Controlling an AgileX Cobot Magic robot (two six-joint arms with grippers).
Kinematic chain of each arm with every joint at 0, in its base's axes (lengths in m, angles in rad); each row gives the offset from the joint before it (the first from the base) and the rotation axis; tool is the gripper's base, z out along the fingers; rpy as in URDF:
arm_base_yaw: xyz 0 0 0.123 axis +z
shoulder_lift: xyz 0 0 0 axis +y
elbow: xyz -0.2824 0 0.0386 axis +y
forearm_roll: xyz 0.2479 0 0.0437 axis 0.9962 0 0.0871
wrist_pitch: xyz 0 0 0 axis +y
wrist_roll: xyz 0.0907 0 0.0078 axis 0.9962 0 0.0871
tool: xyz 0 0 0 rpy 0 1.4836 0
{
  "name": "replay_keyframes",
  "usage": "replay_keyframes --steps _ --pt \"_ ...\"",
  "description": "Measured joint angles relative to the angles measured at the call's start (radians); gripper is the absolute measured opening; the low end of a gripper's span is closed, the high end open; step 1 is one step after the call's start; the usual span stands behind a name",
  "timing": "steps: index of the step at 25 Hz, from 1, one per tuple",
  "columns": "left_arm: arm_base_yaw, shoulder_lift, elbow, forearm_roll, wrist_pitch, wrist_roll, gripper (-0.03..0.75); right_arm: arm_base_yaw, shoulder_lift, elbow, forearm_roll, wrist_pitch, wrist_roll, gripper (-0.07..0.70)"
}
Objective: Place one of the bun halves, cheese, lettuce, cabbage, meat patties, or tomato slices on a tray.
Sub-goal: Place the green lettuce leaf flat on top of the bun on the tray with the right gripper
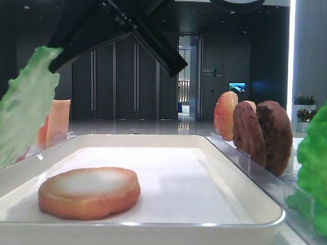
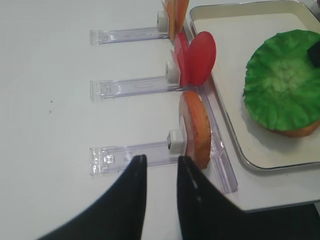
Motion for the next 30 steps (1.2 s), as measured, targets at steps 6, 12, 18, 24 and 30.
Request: replay_keyframes --steps 6,12,18,24,30 --pt "0.000 0.000 0.000 0.000 0.000 0.000 0.160 0.000 0.026 0.000 -0.003 -0.009 -0.004 0.017" --pt "0.000 0.000 0.000 0.000 0.000 0.000 0.160 -0.017 0.039 0.000 -0.027 -0.008 -0.010 0.017" --pt "0.000 0.000 0.000 0.000 0.000 0.000 0.160 -0.044 0.039 0.000 -0.085 0.007 0.000 0.017" --pt "0.000 0.000 0.000 0.000 0.000 0.000 0.160 -0.053 0.039 0.000 -0.211 0.025 0.089 0.017" --pt "0.000 0.000 0.000 0.000 0.000 0.000 0.160 -0.055 0.039 0.000 -0.306 0.031 0.151 0.017"
